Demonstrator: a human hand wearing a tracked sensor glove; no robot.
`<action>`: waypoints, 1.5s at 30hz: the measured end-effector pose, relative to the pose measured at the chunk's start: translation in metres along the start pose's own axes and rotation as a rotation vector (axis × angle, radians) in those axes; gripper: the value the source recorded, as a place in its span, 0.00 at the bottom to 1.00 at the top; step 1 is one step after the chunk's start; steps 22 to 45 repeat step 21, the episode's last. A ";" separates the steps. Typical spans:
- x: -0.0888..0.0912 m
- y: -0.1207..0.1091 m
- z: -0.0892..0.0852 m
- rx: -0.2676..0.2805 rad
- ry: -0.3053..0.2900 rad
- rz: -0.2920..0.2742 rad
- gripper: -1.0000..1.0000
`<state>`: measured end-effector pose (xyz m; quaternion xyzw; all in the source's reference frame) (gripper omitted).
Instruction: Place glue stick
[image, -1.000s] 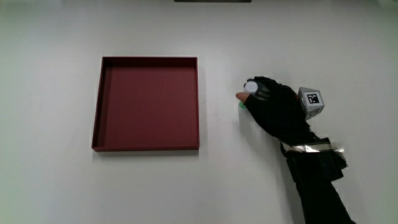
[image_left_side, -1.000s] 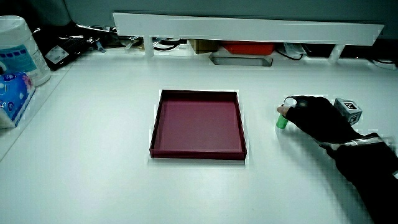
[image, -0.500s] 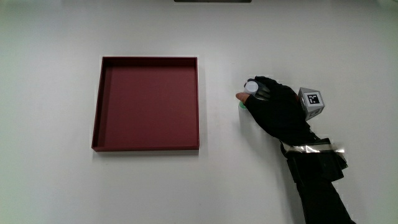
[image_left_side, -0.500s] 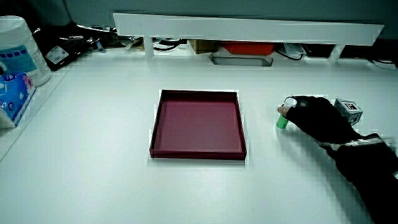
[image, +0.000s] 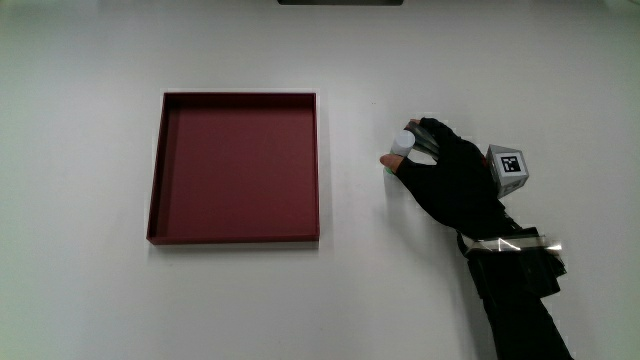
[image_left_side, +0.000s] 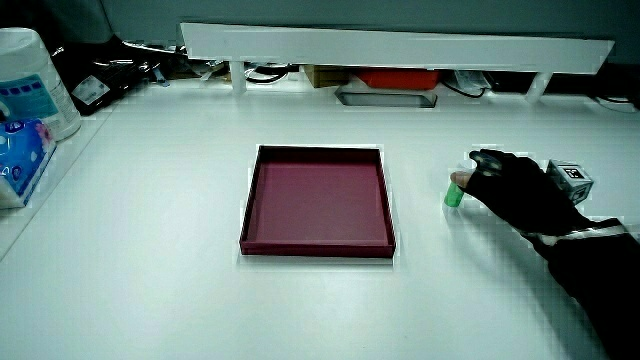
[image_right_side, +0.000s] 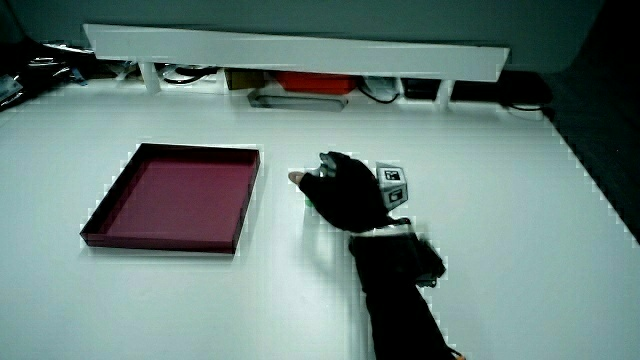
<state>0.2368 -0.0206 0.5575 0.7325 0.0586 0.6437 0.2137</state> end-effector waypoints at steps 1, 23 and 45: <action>-0.003 -0.003 0.001 0.001 -0.007 -0.001 0.14; -0.061 -0.096 -0.009 -0.120 -0.753 -0.067 0.00; -0.061 -0.096 -0.009 -0.120 -0.753 -0.067 0.00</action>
